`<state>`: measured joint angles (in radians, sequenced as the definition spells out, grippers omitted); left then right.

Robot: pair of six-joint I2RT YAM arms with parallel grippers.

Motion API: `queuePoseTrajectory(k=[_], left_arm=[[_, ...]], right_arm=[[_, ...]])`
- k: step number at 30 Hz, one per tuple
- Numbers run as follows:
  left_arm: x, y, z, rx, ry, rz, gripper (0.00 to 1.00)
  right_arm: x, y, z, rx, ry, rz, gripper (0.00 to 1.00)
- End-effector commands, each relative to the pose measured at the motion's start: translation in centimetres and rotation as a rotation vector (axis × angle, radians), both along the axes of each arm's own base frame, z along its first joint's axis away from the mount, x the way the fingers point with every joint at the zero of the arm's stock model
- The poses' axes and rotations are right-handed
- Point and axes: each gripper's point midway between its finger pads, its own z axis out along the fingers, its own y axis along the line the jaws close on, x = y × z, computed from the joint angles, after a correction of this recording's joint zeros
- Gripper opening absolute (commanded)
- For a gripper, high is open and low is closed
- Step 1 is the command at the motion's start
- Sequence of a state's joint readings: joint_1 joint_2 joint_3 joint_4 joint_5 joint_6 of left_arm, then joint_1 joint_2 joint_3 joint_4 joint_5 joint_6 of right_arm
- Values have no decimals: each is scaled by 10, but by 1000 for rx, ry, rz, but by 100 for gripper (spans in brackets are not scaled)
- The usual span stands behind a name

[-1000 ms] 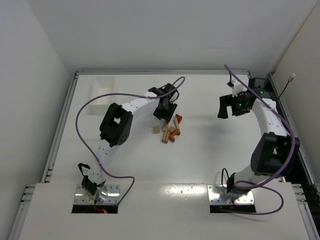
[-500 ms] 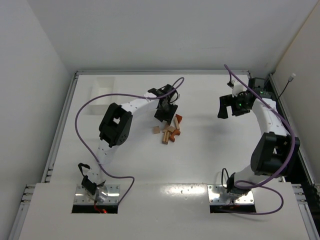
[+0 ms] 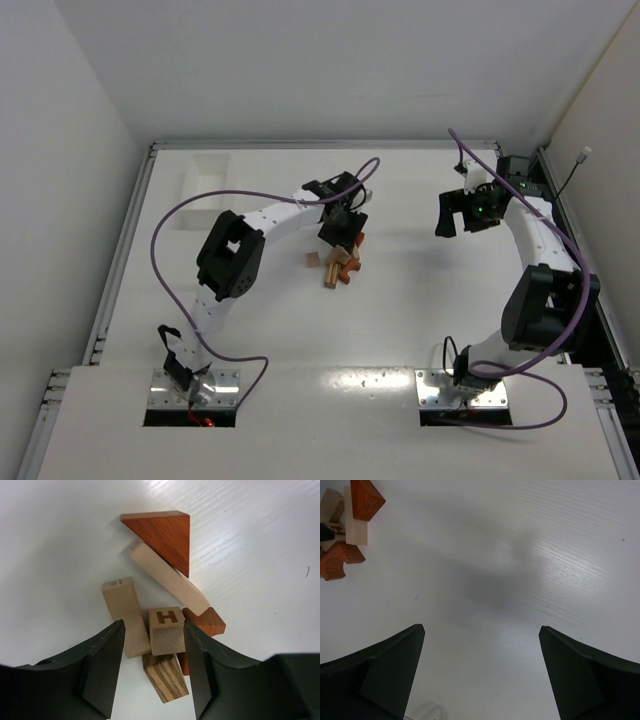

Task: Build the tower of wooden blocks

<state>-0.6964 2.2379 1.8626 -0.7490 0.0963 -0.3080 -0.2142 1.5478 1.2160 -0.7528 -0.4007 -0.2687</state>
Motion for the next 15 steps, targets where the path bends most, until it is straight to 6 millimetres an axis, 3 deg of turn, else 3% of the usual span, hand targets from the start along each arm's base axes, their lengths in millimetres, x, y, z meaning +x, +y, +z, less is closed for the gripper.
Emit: queuePoseTrajectory(k=[1, 8, 15], left_arm=[[-7, 1, 1, 17, -6, 20, 47], [4, 5, 3, 45, -49, 44, 47], [27, -4, 34, -9, -140, 58, 47]], right_arm=[[3, 0, 3, 11, -13, 2, 96], [3, 0, 3, 11, -13, 2, 96], [3, 0, -1, 13, -3, 2, 96]])
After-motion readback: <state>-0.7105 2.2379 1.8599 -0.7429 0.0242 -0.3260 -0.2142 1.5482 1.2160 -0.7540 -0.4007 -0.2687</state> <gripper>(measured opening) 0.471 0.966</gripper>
